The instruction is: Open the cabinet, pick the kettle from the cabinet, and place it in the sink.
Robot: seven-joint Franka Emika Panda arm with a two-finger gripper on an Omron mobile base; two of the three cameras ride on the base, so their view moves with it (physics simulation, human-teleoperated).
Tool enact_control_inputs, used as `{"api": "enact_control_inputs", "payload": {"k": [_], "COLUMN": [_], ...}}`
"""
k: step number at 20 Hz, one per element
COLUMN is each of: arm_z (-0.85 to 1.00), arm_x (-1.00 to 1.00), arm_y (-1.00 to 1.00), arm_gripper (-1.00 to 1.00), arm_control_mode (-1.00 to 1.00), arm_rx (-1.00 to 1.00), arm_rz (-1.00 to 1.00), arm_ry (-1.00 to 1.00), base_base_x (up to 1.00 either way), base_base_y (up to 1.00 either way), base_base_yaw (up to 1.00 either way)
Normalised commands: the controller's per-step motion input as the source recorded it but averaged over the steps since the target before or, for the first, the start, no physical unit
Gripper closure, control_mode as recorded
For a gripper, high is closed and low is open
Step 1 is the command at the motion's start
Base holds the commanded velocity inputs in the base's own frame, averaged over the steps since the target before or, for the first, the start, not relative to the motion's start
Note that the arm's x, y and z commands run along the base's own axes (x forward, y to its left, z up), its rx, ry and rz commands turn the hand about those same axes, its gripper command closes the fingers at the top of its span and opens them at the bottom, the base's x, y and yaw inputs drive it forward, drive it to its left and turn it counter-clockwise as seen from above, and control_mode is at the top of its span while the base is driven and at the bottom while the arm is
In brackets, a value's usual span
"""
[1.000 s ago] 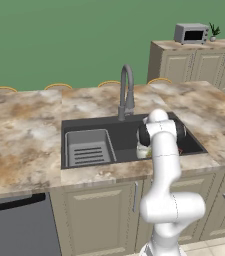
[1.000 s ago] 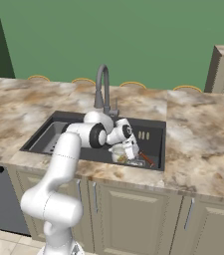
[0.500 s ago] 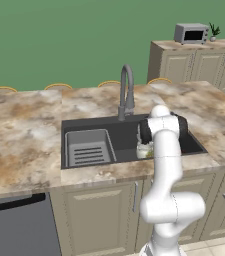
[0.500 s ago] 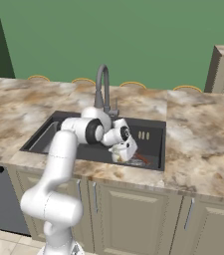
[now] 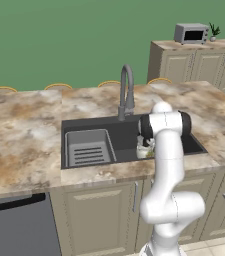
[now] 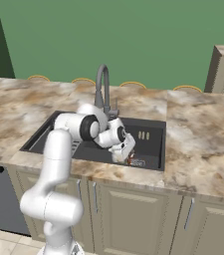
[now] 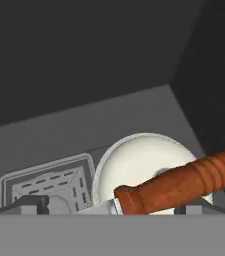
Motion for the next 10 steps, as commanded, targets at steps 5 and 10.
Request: {"api": "enact_control_inputs", "payload": {"k": [5,10], "arm_z": [0.26,0.21], "arm_x": [0.01,0.01], "arm_y": [0.12,0.14], "arm_gripper": [-1.0,-1.0], "arm_control_mode": [-1.0,-1.0], "arm_rx": [-0.02,0.0], "arm_rz": [-0.09,-0.1], "arm_ry": [-0.01,0.01], "base_base_x": [0.0,0.0], "base_base_y": [0.0,0.0], "base_base_yaw": [0.0,0.0]}}
